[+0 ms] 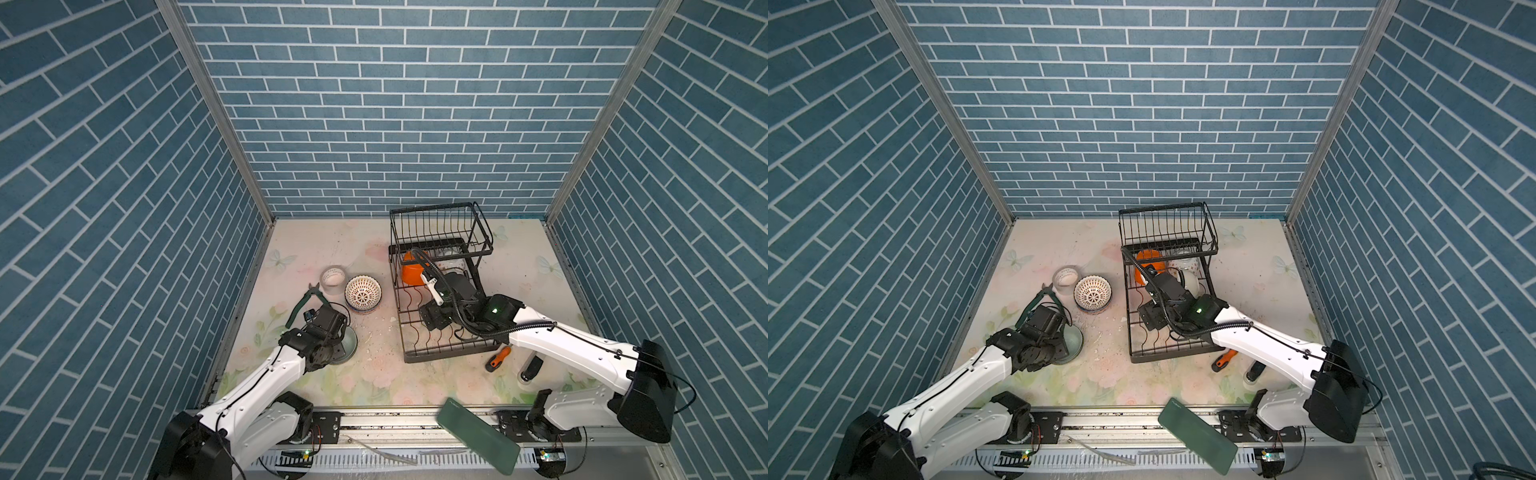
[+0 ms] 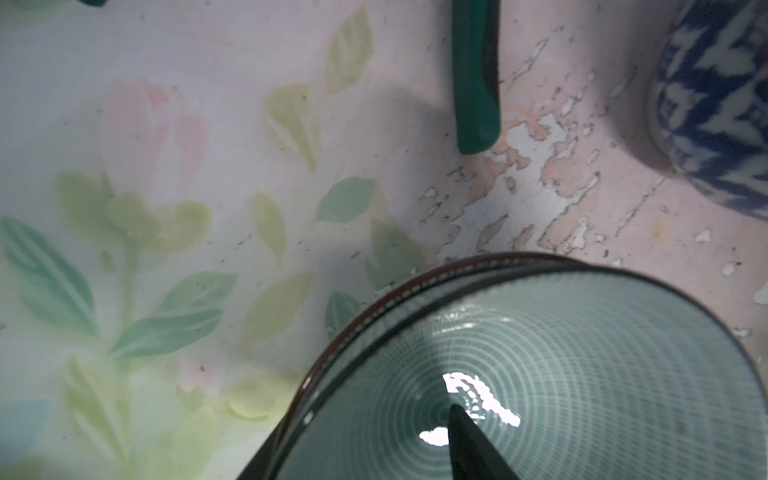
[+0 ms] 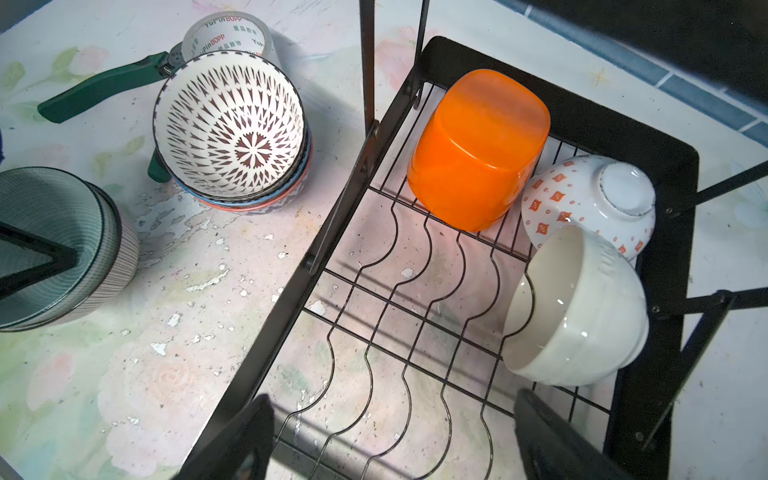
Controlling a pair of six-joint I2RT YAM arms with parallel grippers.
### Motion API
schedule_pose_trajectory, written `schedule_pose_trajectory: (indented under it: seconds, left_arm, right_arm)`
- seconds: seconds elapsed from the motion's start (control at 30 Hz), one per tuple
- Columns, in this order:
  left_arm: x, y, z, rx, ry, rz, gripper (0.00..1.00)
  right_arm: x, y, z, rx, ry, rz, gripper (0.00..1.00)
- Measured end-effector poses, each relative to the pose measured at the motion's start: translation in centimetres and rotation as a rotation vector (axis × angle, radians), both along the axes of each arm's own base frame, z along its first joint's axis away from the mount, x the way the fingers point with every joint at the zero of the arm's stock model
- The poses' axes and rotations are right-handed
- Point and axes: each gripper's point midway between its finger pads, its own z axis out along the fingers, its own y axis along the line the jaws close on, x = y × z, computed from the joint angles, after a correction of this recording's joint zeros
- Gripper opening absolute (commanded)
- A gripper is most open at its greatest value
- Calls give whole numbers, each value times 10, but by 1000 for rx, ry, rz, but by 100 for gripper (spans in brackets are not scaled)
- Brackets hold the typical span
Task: Load the bowls into the dish rack
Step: 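Lower the left gripper and close it on the green-striped bowl rim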
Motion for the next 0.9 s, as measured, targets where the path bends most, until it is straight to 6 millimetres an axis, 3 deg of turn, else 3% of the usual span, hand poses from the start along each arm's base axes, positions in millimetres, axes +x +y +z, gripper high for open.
schedule_pose_trajectory:
  seconds: [0.4,0.9]
  left_arm:
    - [15,-29,-3,-132,-39,-44,52]
    - [37,-56,-3,-139,-9,-114,57]
  right_arm:
    - [1,2,-11,-26,17,0,90]
    - [2,2,-16,-37,24,0,90]
